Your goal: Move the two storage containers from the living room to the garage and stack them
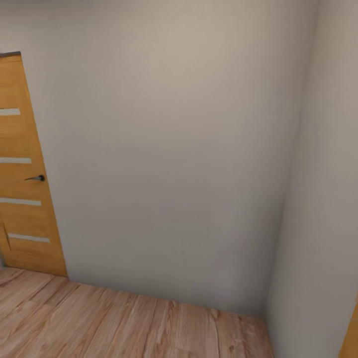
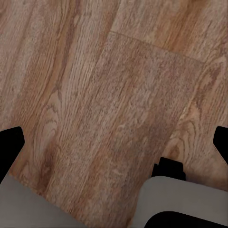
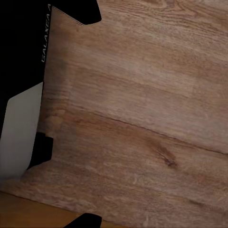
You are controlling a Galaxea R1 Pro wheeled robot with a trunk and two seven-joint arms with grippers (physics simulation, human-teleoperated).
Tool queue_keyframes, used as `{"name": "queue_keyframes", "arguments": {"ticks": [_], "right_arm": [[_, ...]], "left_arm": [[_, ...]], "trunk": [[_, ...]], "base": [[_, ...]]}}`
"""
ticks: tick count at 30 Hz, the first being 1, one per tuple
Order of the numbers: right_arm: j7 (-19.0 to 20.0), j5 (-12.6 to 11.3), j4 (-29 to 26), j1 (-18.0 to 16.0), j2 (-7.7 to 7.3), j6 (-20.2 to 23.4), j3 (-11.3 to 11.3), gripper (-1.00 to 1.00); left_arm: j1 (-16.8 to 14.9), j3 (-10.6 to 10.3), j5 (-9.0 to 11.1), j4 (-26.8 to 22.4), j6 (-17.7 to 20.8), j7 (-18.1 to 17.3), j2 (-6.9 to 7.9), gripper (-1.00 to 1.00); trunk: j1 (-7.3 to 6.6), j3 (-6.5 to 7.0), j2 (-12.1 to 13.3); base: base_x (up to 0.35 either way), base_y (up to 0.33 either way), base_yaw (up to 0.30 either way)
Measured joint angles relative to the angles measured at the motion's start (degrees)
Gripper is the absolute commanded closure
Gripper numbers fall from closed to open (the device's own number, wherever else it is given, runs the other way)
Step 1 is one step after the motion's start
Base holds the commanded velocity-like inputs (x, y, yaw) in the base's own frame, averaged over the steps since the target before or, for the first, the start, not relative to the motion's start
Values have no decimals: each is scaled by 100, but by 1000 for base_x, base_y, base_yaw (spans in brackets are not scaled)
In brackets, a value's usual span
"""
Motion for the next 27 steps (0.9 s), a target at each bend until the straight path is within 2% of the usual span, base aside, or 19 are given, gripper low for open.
{"name": "queue_keyframes", "arguments": {"ticks": [27], "right_arm": [[-30, 4, 0, 0, 9, 0, 0, -100]], "left_arm": [[0, 0, 0, 0, 0, 0, 14, -100]], "trunk": [[0, -106, 0]], "base": [[338, 0, 237]]}}
